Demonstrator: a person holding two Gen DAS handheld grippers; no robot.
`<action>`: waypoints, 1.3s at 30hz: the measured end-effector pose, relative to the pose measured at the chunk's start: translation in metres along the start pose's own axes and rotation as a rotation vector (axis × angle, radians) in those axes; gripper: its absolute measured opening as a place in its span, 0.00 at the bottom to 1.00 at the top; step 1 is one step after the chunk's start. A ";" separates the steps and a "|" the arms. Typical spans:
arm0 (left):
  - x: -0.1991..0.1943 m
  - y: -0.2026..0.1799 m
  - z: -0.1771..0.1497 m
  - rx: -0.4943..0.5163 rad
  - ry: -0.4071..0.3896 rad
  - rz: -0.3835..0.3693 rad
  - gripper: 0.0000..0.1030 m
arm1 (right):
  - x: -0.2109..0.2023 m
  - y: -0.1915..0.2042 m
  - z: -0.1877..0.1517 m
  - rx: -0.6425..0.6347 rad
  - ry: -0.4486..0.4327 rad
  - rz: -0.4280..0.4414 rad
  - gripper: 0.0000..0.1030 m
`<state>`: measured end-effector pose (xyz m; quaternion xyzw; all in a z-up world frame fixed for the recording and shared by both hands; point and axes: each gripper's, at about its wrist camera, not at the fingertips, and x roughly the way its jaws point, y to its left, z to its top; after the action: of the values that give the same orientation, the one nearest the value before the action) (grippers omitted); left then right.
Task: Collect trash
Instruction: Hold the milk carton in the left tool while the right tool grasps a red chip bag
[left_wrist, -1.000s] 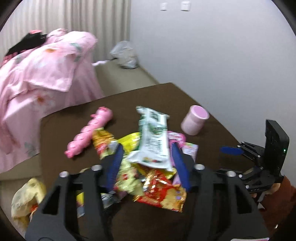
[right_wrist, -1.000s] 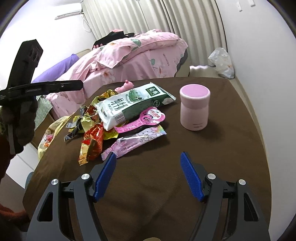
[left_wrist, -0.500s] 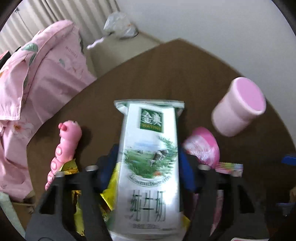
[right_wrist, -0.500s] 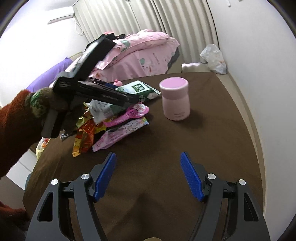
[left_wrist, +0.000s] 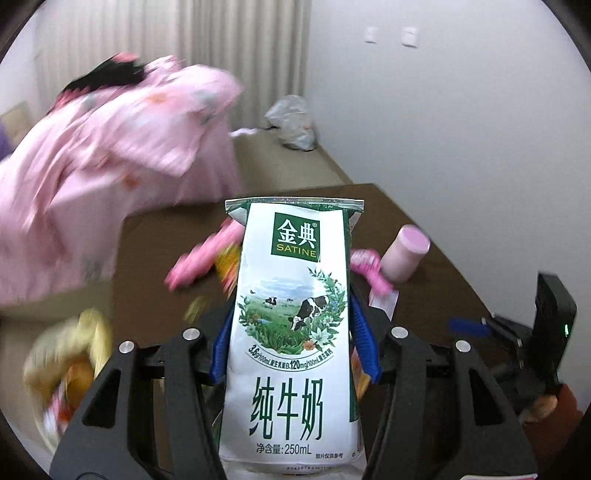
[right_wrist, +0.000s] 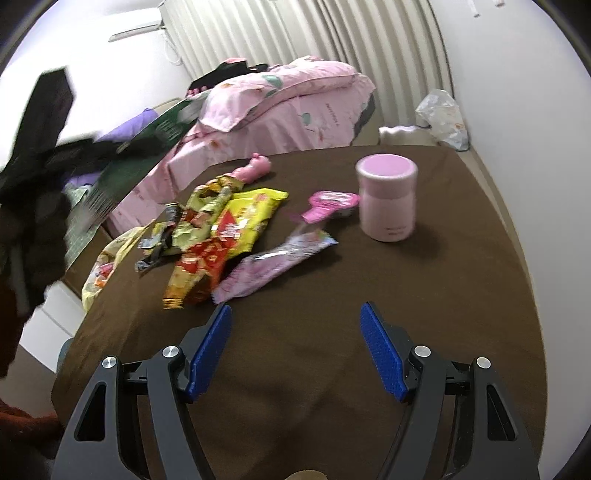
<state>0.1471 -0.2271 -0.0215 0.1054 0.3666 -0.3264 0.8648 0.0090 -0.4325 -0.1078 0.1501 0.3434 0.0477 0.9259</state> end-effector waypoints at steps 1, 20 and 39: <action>-0.008 0.005 -0.014 -0.023 0.003 0.018 0.50 | 0.002 0.006 0.002 -0.012 0.005 0.008 0.66; -0.020 0.060 -0.122 -0.249 0.132 0.084 0.50 | 0.082 0.092 0.034 -0.226 0.169 0.013 0.66; 0.012 0.059 -0.108 -0.201 0.250 0.087 0.52 | 0.043 0.091 0.018 -0.243 0.155 0.015 0.38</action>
<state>0.1297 -0.1420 -0.1098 0.0740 0.4972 -0.2345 0.8320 0.0548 -0.3426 -0.0930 0.0354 0.4044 0.1072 0.9076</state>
